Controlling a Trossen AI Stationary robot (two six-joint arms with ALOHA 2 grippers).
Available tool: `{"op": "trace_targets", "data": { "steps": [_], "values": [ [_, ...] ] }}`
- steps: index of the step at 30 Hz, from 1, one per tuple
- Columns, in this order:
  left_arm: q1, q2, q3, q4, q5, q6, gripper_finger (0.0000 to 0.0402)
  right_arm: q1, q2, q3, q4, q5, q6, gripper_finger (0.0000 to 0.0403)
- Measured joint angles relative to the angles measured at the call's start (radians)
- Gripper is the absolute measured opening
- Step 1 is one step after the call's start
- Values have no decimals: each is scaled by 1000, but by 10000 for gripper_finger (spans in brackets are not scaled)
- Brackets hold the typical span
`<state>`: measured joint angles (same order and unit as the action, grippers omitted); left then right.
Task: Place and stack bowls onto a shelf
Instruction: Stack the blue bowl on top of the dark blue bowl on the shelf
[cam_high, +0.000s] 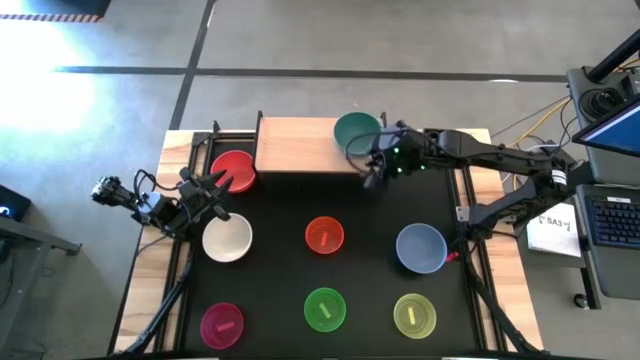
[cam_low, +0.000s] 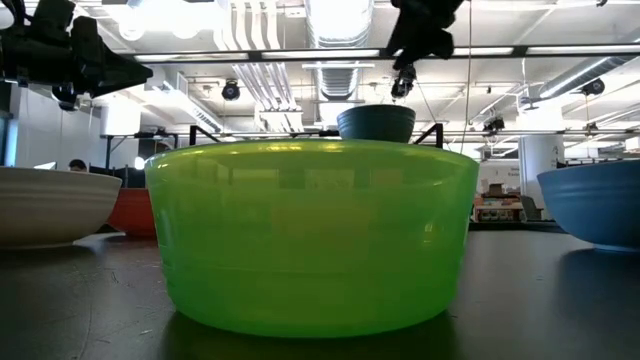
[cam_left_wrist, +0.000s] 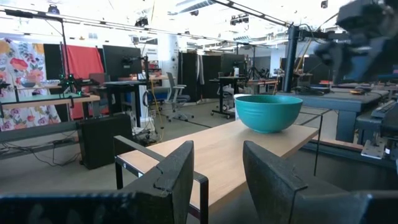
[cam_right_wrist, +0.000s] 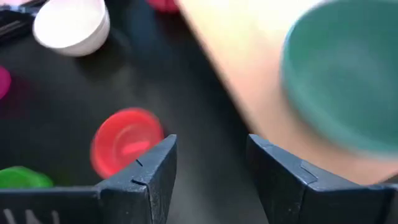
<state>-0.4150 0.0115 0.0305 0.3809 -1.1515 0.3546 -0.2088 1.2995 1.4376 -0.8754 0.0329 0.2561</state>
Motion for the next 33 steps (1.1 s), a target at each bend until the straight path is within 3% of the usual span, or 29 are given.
{"op": "trace_targets", "data": {
  "steps": [11,16,24,33],
  "values": [
    [0,0,0,0,0,0,122,164,52,-22,-376,-8,448,176],
    [0,0,0,0,0,0,122,255,75,-68,-383,-64,607,176],
    [0,0,0,0,0,0,122,403,107,-150,-379,-68,870,173],
    [0,0,0,0,0,0,122,518,139,-221,-331,-67,985,176]
  ]
}}
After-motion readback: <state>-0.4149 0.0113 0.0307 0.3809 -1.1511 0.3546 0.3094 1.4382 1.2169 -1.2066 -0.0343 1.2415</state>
